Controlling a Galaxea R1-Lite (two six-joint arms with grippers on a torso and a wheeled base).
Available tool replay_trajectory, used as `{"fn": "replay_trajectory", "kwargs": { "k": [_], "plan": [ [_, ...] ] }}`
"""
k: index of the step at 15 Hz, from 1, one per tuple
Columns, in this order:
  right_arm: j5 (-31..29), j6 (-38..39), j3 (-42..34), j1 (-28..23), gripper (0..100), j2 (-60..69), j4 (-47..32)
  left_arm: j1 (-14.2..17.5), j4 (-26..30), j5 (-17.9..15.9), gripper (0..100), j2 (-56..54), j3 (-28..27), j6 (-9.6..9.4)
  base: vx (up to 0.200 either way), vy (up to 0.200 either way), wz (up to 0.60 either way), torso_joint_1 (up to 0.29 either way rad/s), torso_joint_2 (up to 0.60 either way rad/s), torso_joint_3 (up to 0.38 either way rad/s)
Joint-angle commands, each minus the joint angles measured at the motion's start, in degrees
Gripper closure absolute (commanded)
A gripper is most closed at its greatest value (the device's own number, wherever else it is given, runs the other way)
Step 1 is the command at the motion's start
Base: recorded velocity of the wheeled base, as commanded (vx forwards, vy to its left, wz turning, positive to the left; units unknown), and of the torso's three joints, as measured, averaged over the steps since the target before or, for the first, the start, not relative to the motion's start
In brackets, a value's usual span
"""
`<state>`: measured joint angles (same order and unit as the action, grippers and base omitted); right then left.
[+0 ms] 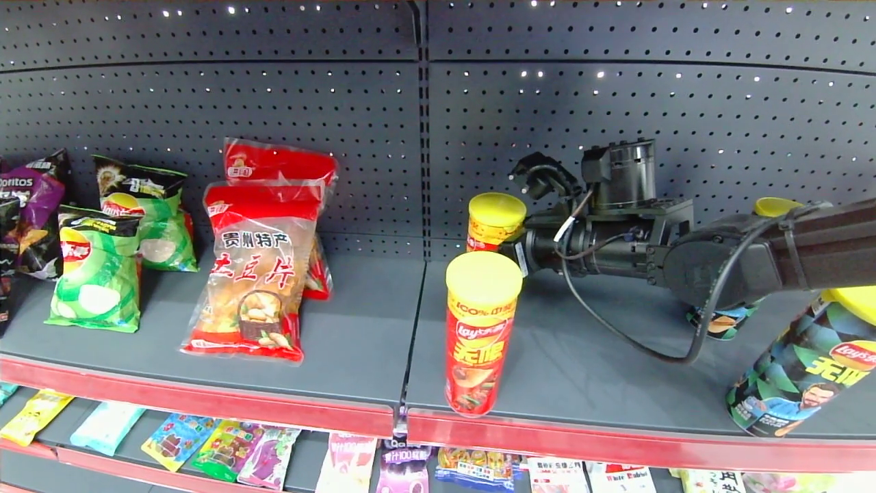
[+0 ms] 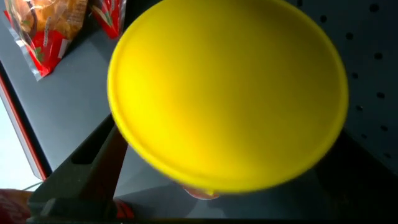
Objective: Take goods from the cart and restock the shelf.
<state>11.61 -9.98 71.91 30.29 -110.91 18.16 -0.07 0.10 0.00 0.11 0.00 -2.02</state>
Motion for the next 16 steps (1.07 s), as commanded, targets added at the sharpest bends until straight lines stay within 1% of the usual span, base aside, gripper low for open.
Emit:
{"fn": "replay_trajectory", "kwargs": {
  "k": [1, 4, 7, 9, 16],
  "plan": [
    [-0.2, 0.1, -2.6, 0.0, 0, 3.5, 0.0, 0.0, 0.0, 0.0, 0, 0.1, 0.0, 0.00, 0.000, 0.000, 0.00, 0.000, 0.00, 0.000],
    [-0.3, 0.2, -5.6, -0.1, 0, 7.2, 0.0, 0.1, 0.0, 0.0, 0, 0.1, 0.0, -0.09, 0.000, 0.000, 0.00, 0.000, 0.00, 0.000],
    [-0.8, 0.2, -10.1, -0.5, 0, 12.6, 0.0, 0.1, 0.0, 0.0, 0, 0.0, 0.0, 0.00, 0.000, 0.000, 0.00, 0.000, 0.00, 0.000],
    [-1.1, 0.2, -11.3, -1.1, 0, 14.1, 0.0, 0.0, 0.0, 0.0, 0, 0.1, 0.0, 0.00, 0.000, 0.000, 0.00, 0.000, 0.00, 0.000],
    [-2.3, 0.2, -17.9, -0.8, 0, 22.3, 0.0, 0.0, 0.0, 0.0, 0, 0.1, 0.0, 0.00, 0.000, 0.000, 0.00, 0.000, 0.00, 0.000]
  ]
}}
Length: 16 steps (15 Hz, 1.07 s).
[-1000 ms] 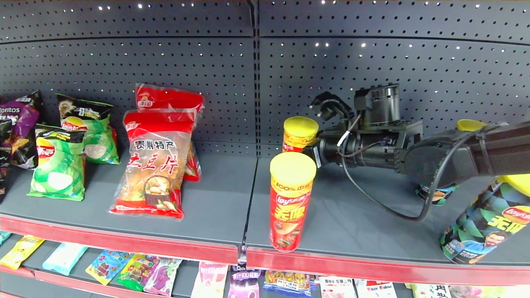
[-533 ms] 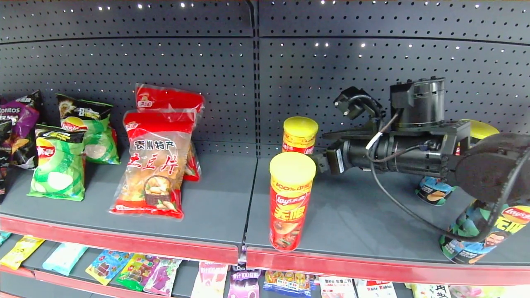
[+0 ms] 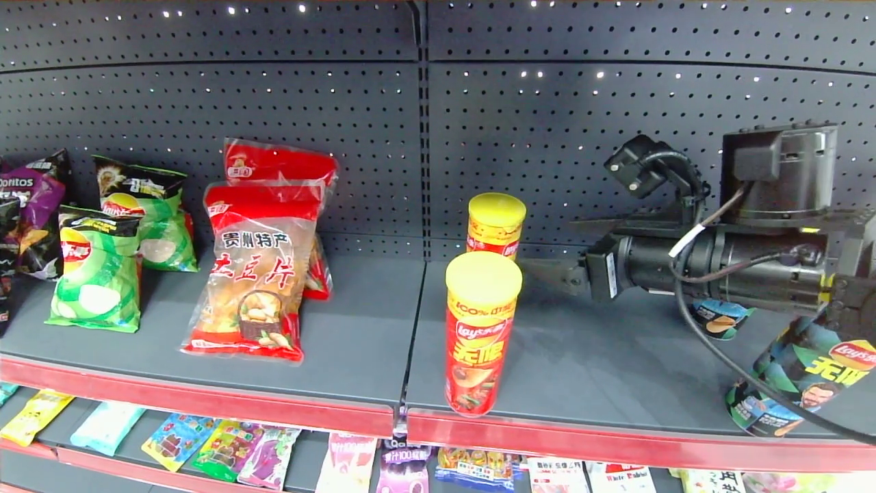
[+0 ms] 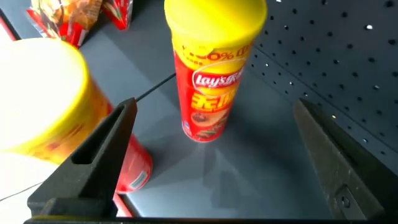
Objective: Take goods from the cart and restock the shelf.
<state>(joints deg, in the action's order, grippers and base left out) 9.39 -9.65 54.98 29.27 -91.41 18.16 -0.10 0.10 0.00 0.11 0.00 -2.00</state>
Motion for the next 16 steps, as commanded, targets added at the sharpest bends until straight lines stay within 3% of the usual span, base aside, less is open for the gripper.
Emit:
{"fn": "replay_trajectory", "kwargs": {
  "k": [1, 9, 11, 16],
  "plan": [
    [-0.1, -0.1, -1.7, 0.4, 0, 3.9, 0.0, 0.0, 0.0, 0.0, 0, 0.0, 0.0, -0.02, 0.000, 0.000, 0.00, 0.000, 0.00, 0.000],
    [-4.9, -0.3, -9.8, 6.0, 0, 16.7, -0.5, 0.0, 0.0, 0.0, 0, 0.1, 0.0, -0.02, 0.000, 0.000, 0.00, 0.000, 0.00, 0.000],
    [-5.2, -0.5, -12.5, 5.5, 0, 20.5, -0.6, 0.0, 0.0, 0.0, 0, 0.1, 0.0, -0.02, 0.000, 0.000, 0.00, 0.000, 0.00, 0.000],
    [-4.5, -0.6, -18.7, -1.1, 0, 31.3, -0.9, 0.0, 0.0, 0.0, 0, 0.1, 0.0, -0.02, 0.000, 0.000, 0.00, 0.000, 0.00, 0.000]
  ]
}}
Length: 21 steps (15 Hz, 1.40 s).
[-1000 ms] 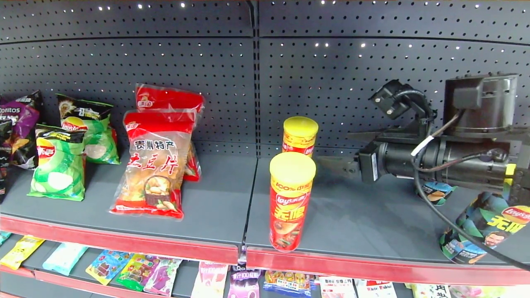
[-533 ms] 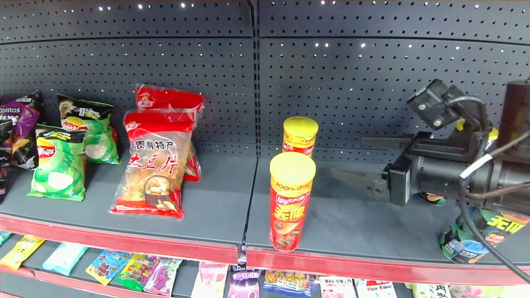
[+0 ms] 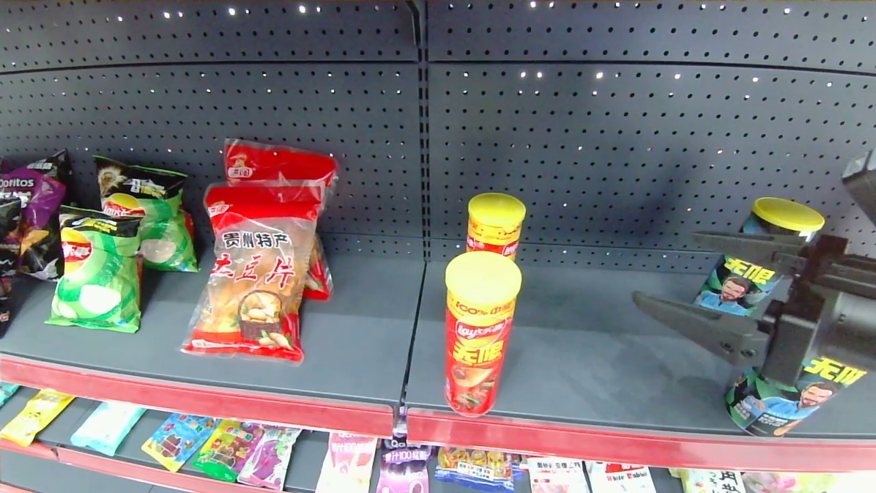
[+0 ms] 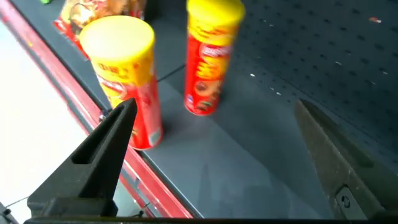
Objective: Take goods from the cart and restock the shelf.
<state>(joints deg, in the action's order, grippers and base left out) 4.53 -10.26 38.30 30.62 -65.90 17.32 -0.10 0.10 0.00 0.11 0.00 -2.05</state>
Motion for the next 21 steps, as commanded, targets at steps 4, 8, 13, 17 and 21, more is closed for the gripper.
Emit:
{"fn": "replay_trajectory", "kwargs": {
  "k": [4, 8, 13, 17, 21],
  "plan": [
    [3.6, 0.0, -4.1, -6.6, 0, 14.7, -5.6, 0.0, 0.0, 0.0, 0, 0.0, 0.0, 0.03, 0.000, 0.000, 0.00, 0.000, 0.00, 0.000],
    [5.0, 0.0, -2.8, -8.3, 0, 18.4, -7.0, 0.1, 0.0, 0.0, 0, 0.1, 0.0, -0.06, 0.000, 0.000, 0.00, 0.000, 0.00, 0.000],
    [4.4, 0.1, -2.6, -15.4, 0, 24.2, -7.0, 0.0, 0.0, 0.0, 0, 0.1, 0.0, 0.03, 0.000, 0.000, 0.00, 0.000, 0.00, 0.000],
    [-2.2, 1.4, -5.4, -24.9, 0, 29.2, -7.7, 0.1, 0.0, 0.0, 0, 0.0, 0.0, 0.03, 0.000, 0.000, 0.00, 0.000, 0.00, 0.000],
    [-6.6, 4.4, -5.7, -28.7, 0, 34.9, -11.5, 0.0, 0.0, 0.0, 0, 0.0, 0.0, 0.03, 0.000, 0.000, 0.00, 0.000, 0.00, 0.000]
  ]
}}
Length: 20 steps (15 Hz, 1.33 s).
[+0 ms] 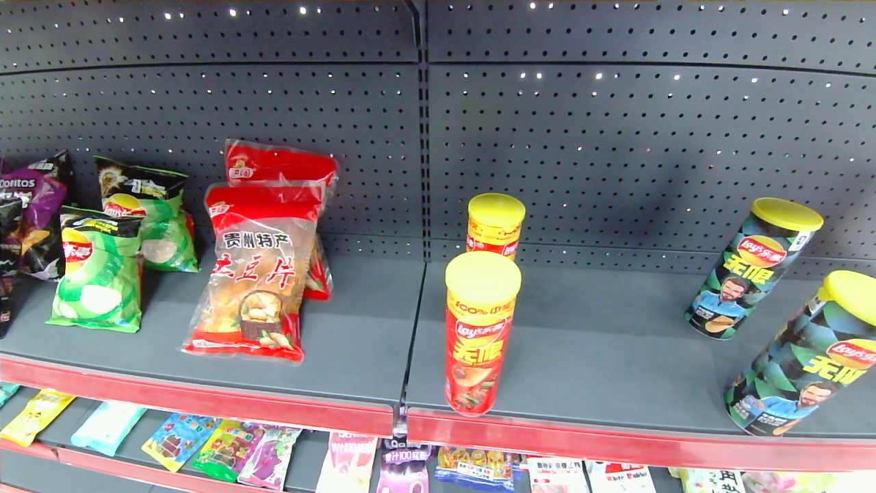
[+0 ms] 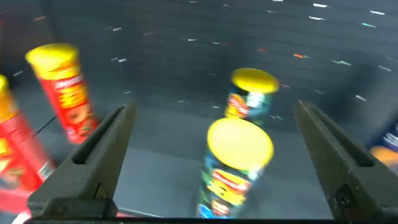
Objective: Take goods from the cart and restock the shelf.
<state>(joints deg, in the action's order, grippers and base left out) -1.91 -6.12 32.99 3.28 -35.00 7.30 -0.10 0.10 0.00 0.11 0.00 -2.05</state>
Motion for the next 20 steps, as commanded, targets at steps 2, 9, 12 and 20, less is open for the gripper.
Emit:
{"fn": "replay_trajectory", "kwargs": {
  "k": [2, 9, 12, 20],
  "plan": [
    [0.2, 0.3, 0.1, -1.3, 0, 9.0, -8.3, 0.0, 0.0, 0.0, 0, 0.0, 0.0, 0.03, 0.000, 0.000, 0.00, 0.000, 0.00, 0.000],
    [0.2, 1.3, -1.3, 2.4, 0, 21.5, -30.7, 0.0, 0.0, 0.0, 0, 0.1, 0.0, 0.03, 0.000, 0.000, 0.00, 0.000, 0.00, 0.000],
    [0.3, 1.5, -8.6, 2.9, 0, 29.6, -30.5, 0.0, 0.0, 0.0, 0, 0.0, 0.0, 0.03, 0.000, 0.000, 0.00, 0.000, 0.00, 0.000],
    [0.1, 0.2, -28.4, 2.9, 0, 29.5, -8.6, 0.0, 0.0, 0.0, 0, 0.1, 0.0, 0.03, 0.000, 0.000, 0.00, 0.000, 0.00, 0.000]
  ]
}}
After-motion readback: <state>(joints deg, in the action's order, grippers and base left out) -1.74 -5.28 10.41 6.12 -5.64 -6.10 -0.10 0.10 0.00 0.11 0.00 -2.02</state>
